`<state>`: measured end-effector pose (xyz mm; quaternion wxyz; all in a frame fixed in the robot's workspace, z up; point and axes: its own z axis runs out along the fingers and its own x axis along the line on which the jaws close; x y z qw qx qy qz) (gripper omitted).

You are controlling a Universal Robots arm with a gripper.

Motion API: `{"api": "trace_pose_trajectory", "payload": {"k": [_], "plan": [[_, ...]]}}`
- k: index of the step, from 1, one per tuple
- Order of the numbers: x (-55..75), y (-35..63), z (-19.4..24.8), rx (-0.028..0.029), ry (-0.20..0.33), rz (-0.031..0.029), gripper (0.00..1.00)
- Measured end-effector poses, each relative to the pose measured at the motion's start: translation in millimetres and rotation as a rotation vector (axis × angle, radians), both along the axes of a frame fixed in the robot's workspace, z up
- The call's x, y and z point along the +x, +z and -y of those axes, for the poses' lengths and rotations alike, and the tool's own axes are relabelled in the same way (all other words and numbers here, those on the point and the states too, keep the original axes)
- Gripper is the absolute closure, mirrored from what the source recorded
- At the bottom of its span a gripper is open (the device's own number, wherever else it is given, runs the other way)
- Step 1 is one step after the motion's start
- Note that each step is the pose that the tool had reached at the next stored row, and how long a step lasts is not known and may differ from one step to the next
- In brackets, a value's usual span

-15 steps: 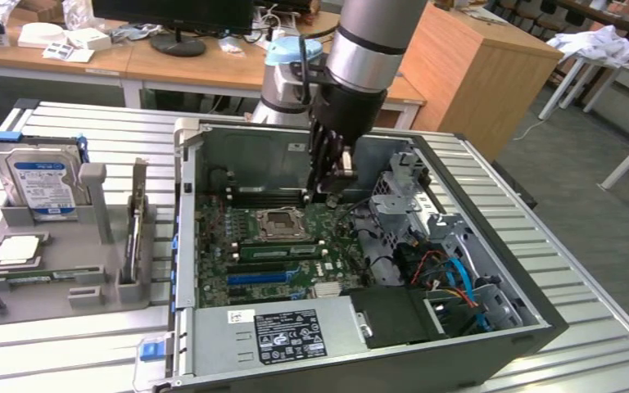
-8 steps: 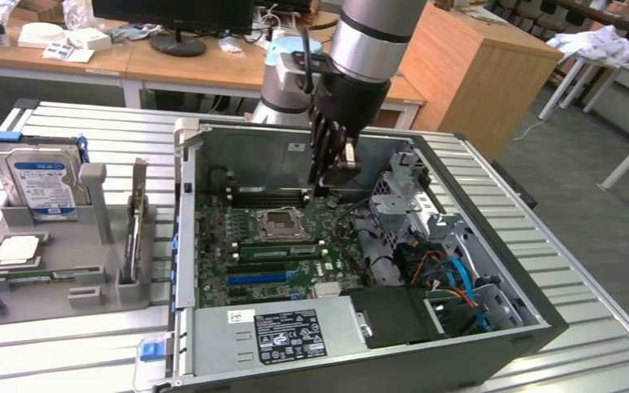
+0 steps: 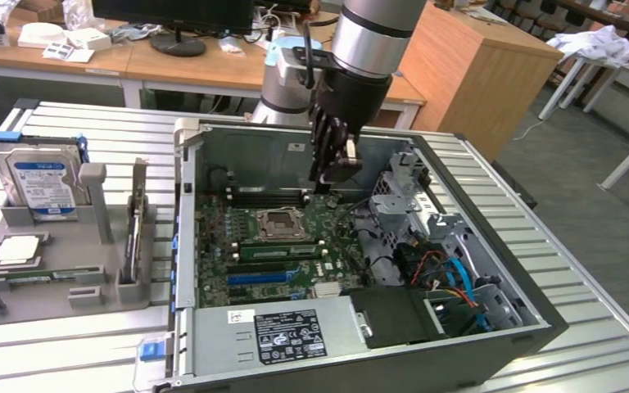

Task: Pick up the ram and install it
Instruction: 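Press down the ram until it locks into place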

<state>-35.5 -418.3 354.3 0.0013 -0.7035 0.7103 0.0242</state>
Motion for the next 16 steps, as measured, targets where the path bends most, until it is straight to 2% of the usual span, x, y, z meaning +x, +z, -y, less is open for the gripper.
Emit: {"api": "trace_pose_trajectory", "payload": {"k": [10,12,16], "plan": [[0.0,0.0,0.0,-0.0001,0.000,0.0000,0.69],[0.0,0.0,0.0,-0.0001,0.000,-0.0001,0.82],[0.0,0.0,0.0,-0.0001,0.000,0.0000,0.89]]}}
